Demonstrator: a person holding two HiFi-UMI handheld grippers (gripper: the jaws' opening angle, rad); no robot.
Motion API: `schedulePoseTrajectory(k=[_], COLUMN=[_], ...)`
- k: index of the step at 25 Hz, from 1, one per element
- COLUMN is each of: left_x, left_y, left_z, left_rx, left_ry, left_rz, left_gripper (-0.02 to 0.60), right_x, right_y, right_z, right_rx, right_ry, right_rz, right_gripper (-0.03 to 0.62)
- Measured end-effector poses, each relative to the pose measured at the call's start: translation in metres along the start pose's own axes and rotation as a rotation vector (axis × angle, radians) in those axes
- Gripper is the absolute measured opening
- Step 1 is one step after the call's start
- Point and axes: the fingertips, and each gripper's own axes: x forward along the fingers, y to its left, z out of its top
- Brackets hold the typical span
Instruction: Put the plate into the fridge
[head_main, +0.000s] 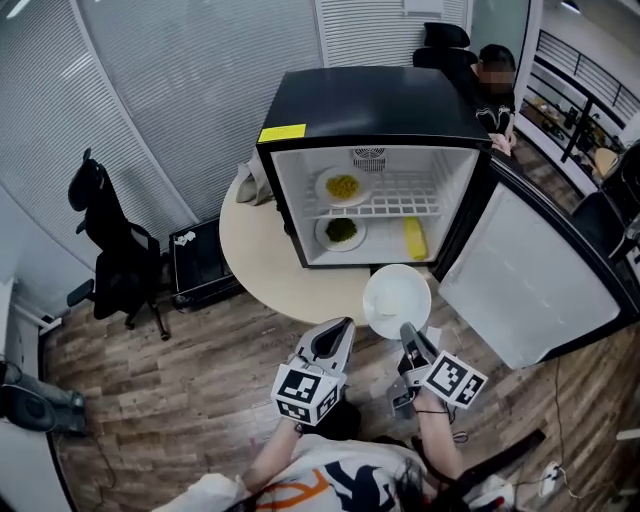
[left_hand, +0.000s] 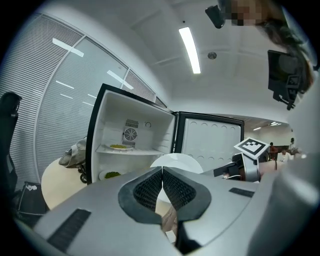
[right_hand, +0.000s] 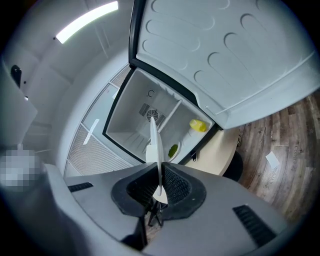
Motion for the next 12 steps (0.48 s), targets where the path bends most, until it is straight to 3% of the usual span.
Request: schedulePoseTrajectory(k=[12], left_x=[0.031], left_y=[0.069], left_z=[0.013], left_rx=[-0.003], left_ry=[-0.002], left_rz=[-0.085], left_gripper=[0.014], right_x=[0.056], right_y=[0.019], right_z=[0.014], right_rx=[0.02], right_ry=[-0.087], right_rz=[-0.062], right_gripper=[0.026])
